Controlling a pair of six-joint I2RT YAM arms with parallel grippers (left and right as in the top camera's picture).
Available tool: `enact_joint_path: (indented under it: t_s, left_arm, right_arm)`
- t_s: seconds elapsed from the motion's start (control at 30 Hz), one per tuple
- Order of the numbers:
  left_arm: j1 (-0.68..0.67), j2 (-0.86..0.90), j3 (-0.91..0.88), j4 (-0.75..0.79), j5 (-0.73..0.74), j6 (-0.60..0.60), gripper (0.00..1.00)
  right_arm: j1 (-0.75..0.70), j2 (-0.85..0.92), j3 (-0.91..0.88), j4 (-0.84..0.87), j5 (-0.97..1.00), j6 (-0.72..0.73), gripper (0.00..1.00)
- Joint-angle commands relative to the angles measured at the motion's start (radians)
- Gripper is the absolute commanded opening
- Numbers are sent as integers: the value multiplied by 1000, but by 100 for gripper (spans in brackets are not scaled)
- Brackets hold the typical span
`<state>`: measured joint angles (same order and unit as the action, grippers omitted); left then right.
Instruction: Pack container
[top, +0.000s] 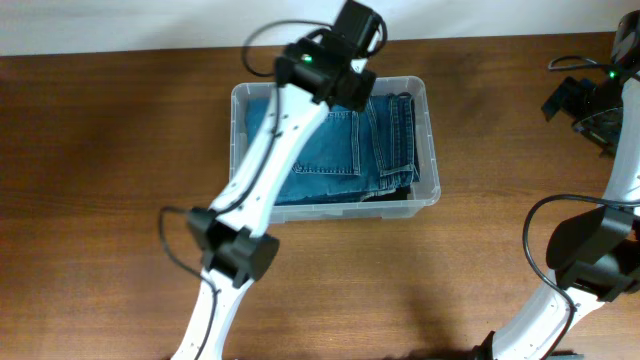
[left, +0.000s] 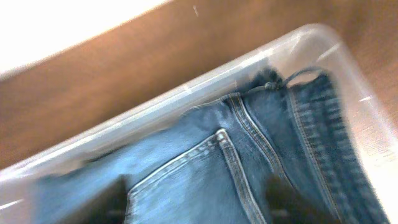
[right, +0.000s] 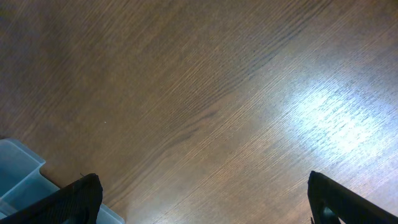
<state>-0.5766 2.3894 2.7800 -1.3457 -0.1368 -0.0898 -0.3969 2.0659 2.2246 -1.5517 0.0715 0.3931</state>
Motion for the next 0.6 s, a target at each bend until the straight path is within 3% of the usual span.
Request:
enact_joint_path:
  t_s: [0.0, 0.2, 0.37, 0.43, 0.57]
  left_arm:
    - [16, -172, 31, -72, -124, 10, 99]
    - [96, -366, 31, -318, -134, -42, 99]
    - [132, -599, -7, -342, -125, -58, 99]
    - [125, -734, -91, -342, -130, -60, 100]
    - [125, -1010, -359, -342, -287, -260, 99]
  right_arm:
    - [-3, 2, -3, 0, 12, 12, 98]
    - [-3, 2, -3, 0, 12, 12, 98]
    - [-3, 2, -3, 0, 12, 12, 98]
    - [-3, 2, -3, 0, 12, 12, 98]
    - [-3, 2, -3, 0, 12, 12, 98]
